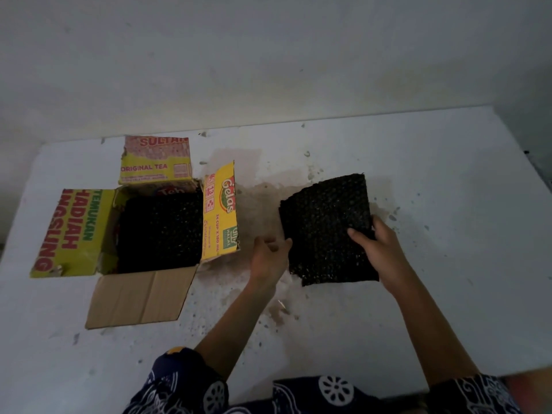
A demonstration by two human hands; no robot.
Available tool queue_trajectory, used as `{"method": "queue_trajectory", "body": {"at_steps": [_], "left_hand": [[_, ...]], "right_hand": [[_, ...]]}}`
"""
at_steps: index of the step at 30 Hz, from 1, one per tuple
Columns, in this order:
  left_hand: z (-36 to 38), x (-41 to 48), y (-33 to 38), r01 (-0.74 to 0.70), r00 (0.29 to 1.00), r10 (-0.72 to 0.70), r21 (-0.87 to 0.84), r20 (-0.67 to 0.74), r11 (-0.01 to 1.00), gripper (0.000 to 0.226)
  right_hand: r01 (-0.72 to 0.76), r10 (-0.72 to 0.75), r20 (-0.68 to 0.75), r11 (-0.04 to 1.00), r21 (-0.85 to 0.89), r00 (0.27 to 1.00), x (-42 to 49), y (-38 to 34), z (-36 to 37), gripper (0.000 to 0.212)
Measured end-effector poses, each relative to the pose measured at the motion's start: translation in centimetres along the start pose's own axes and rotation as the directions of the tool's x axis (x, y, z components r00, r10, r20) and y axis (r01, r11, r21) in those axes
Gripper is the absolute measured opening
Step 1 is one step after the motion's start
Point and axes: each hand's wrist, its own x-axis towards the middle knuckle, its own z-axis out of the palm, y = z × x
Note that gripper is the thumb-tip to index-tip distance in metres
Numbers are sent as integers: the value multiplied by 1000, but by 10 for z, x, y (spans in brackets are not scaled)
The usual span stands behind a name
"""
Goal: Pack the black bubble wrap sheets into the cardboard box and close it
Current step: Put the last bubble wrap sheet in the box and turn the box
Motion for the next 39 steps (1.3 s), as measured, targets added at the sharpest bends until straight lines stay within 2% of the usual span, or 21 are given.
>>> {"method": "queue_trajectory", "body": {"at_steps": [2, 4, 5, 6, 9, 12, 14, 17, 20, 21, 24, 26, 30, 32, 36, 39], "left_hand": [[-3, -6, 6, 15, 997, -12, -36, 80, 999, 57], [-9, -12, 13, 21, 984, -13, -46, 176, 999, 84], [-11, -14, 15, 16, 975, -5, -50, 221, 999, 90], [-15, -18, 19, 8, 964, 13, -79, 266, 997, 86], [-30, -29, 36, 37, 918, 65, -248, 390, 968, 51], [-54, -46, 57, 115, 868, 95, -384, 487, 916, 43], [-75, -60, 71, 130, 855, 135, -459, 500, 879, 45], [-106, -71, 83, 61, 859, 212, -504, 466, 861, 48], [-147, -72, 91, -60, 920, 267, -570, 286, 820, 62], [-159, -69, 92, -120, 924, 308, -594, 226, 795, 52], [-195, -59, 87, -303, 929, 369, -603, -15, 738, 61], [-214, -59, 83, -425, 899, 415, -515, -143, 744, 63], [-237, -50, 66, -488, 872, 475, -256, -117, 834, 92], [-244, -38, 53, -510, 859, 500, -95, -108, 855, 87], [-254, -16, 35, -583, 798, 601, 195, -45, 789, 77], [-261, -4, 27, -601, 786, 618, 263, 23, 755, 71]], "right_hand": [[-8, 5, 26, 990, 144, 1000, -8, -12, -2, 30], [-17, 3, 47, 958, 285, 999, -15, -28, -3, 31], [-21, -1, 63, 936, 353, 998, -19, -36, -2, 31], [-29, -5, 81, 909, 416, 997, -22, -44, -2, 32], [-63, -23, 143, 820, 568, 990, -32, -69, 4, 33], [-90, -60, 206, 756, 648, 977, -42, -96, 18, 37], [-87, -104, 245, 747, 660, 964, -47, -113, 31, 38], [-69, -161, 287, 756, 651, 944, -55, -137, 54, 32], [-40, -213, 313, 768, 639, 926, -59, -152, 82, 24], [-26, -226, 316, 777, 629, 921, -60, -155, 92, 23], [35, -237, 297, 831, 555, 925, -58, -156, 123, 21], [82, -227, 268, 883, 463, 936, -57, -151, 144, 22], [155, -200, 254, 970, 187, 946, -56, -130, 184, 34], [224, -227, 264, 974, 42, 937, -56, -118, 201, 43], [369, -307, 242, 886, -281, 921, -52, -98, 225, 57], [427, -377, 207, 846, -320, 903, -50, -89, 235, 67]]}}
